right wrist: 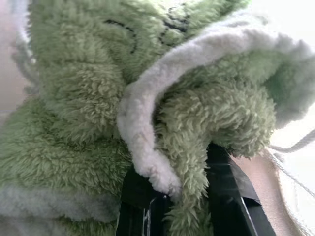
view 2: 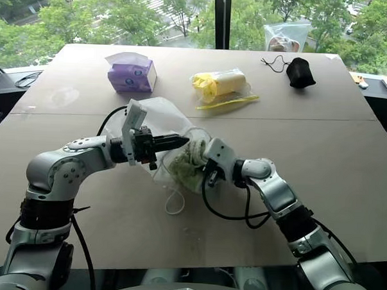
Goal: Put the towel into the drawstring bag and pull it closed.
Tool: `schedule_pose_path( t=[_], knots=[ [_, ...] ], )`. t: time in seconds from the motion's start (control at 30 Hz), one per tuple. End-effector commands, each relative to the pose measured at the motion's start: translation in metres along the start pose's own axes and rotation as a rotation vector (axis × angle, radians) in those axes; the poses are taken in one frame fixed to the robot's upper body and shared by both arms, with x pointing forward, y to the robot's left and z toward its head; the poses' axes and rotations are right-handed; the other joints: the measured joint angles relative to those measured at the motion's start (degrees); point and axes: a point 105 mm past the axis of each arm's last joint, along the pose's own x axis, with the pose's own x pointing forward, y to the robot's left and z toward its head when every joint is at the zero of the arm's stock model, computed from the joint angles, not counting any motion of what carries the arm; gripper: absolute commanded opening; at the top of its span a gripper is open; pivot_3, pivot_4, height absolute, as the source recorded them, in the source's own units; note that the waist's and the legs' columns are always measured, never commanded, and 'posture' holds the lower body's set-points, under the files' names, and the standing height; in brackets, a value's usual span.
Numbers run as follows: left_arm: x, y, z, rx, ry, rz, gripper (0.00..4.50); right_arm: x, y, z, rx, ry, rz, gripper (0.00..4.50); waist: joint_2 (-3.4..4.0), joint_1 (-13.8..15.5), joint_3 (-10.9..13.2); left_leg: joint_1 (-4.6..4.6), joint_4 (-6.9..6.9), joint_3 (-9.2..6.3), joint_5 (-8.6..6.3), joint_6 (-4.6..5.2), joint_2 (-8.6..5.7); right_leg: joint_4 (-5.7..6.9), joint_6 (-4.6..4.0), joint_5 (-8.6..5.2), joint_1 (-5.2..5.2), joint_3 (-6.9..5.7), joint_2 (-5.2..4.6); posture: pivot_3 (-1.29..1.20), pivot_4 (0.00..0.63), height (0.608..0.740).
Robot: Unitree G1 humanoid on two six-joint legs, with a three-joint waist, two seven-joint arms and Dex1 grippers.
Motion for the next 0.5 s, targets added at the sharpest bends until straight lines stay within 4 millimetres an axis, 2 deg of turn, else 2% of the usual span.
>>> schedule_pose_path(
  t=[0.03,0.17,0.27,0.37,0.5],
  knots=[
    [-0.003,-0.011,-0.006,0.041,0.036,-0.063,0.0,0.003,-0.018,0.003,0.187,-0.022,-0.083,0.01,0.0,0.05,0.0,0.01,0.01,0.0,0.0,0.0,0.0,0.03,0.0,0.0,0.0,0.0,-0.01,0.0,0.15,0.74],
    [-0.013,-0.012,-0.013,0.034,0.075,-0.065,0.0,0.005,-0.028,0.039,0.509,-0.202,-0.084,0.01,0.02,0.05,0.02,0.01,0.01,-0.02,0.0,-0.01,0.02,0.12,-0.02,0.0,-0.03,0.0,-0.03,0.0,0.15,0.74],
    [-0.015,-0.012,-0.014,0.02,0.079,-0.061,0.0,0.006,-0.032,0.056,0.724,-0.311,-0.059,0.01,0.04,0.09,0.03,-0.04,0.0,-0.02,0.0,-0.01,0.03,0.13,-0.03,0.0,-0.08,0.0,-0.04,0.0,0.15,0.74],
    [-0.011,-0.015,-0.013,0.01,0.067,-0.073,0.0,0.012,-0.031,0.064,0.815,-0.339,-0.053,0.01,0.04,0.09,0.03,-0.09,-0.06,-0.02,0.0,0.0,0.02,0.01,-0.03,-0.01,-0.08,-0.01,-0.05,0.0,0.15,0.74],
    [0.003,-0.023,-0.009,0.003,0.038,-0.115,0.0,0.03,-0.013,0.074,0.85,-0.331,0.035,0.01,0.05,0.09,0.03,-0.18,-0.15,-0.02,-0.01,0.01,-0.02,-0.14,-0.02,0.0,-0.09,-0.01,-0.07,0.0,0.15,0.74]
  ],
)
